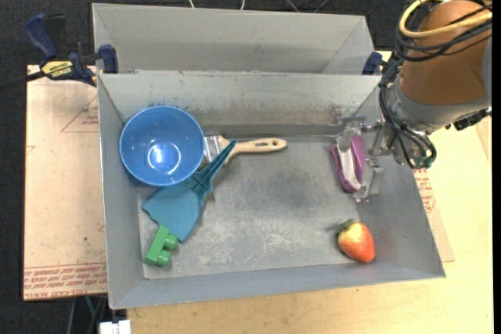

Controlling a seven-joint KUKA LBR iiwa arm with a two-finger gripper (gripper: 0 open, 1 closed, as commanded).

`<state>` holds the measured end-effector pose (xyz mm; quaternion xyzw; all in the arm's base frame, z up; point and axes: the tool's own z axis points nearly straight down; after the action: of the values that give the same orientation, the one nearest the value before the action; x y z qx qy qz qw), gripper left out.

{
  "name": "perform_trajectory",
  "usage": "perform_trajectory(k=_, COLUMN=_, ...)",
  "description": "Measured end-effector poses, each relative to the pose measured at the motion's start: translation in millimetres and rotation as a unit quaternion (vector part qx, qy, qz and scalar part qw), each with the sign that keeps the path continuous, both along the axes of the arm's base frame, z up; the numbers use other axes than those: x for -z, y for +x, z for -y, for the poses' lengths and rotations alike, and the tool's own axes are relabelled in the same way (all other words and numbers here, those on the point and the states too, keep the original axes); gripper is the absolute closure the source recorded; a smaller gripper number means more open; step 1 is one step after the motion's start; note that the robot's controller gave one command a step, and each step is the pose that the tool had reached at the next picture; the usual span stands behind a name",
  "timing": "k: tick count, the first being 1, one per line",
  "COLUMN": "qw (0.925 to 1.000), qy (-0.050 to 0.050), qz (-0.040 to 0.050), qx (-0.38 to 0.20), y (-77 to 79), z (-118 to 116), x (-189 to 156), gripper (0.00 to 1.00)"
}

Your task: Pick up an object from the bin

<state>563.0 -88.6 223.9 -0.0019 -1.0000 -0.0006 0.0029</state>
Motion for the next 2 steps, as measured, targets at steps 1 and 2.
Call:
perform_trajectory(k=1, qw=1.0000, qy=-0.001, qz=0.0037, qx=-0.002, y=1.6, z=-1, x=-4, gripper=0.00)
perform_trajectory(k=2, qw=0.9991, qy=0.000, qz=0.0049, qx=0.041, y=-48.1, z=50, x=120, gripper=0.00)
